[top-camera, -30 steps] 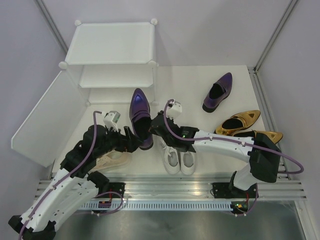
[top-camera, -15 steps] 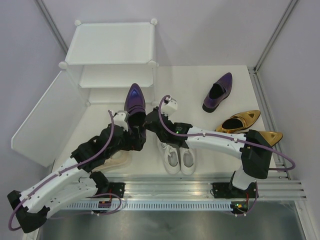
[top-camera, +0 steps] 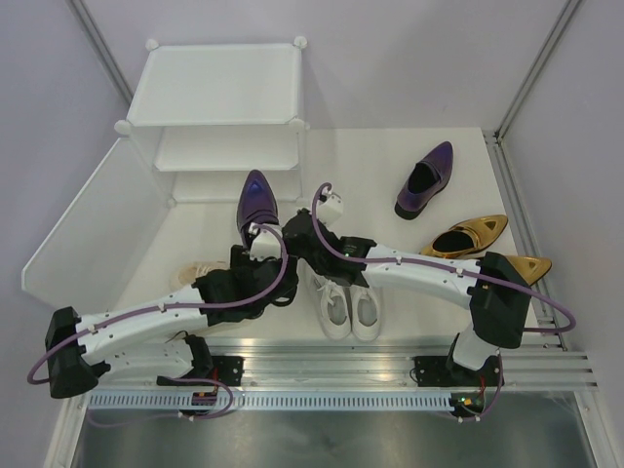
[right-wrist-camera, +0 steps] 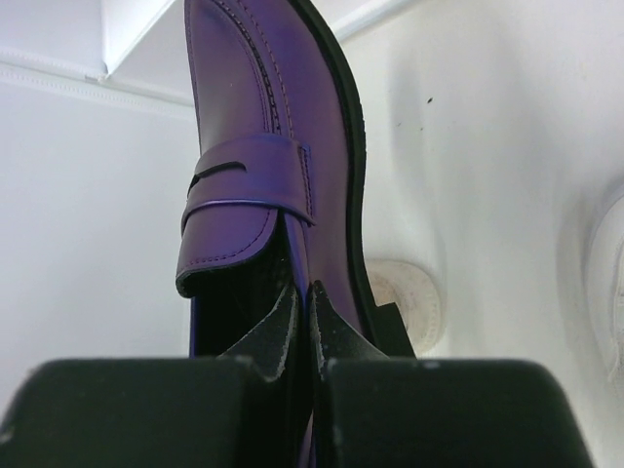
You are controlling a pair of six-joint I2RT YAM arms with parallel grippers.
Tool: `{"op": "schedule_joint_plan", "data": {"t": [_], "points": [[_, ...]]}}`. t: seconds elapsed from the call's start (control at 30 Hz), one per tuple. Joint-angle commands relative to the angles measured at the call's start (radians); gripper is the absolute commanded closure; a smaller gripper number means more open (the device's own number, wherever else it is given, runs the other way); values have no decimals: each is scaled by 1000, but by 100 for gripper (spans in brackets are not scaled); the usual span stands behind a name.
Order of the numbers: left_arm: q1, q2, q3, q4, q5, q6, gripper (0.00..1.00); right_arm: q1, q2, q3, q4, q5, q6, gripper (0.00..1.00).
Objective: Place and organize the shoes in the shoe cabinet
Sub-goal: Place the shoe in the shoe cabinet.
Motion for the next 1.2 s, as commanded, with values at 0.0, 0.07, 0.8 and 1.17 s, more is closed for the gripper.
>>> {"op": "schedule_joint_plan", "data": {"t": [0.0, 0.07, 0.8, 1.17], "points": [[-7, -14, 40, -40, -151, -131, 0, 6, -48, 41, 135, -66, 59, 100], [-7, -40, 34, -38, -177, -145, 0, 6, -60, 17, 137, -90, 65, 99], [-7, -83, -43, -43, -176, -128, 98, 0, -91, -14, 167, -155, -9, 99], [-5, -213, -121, 5, -48, -180, 98, -56, -65, -71, 167, -227, -47, 71]]}}
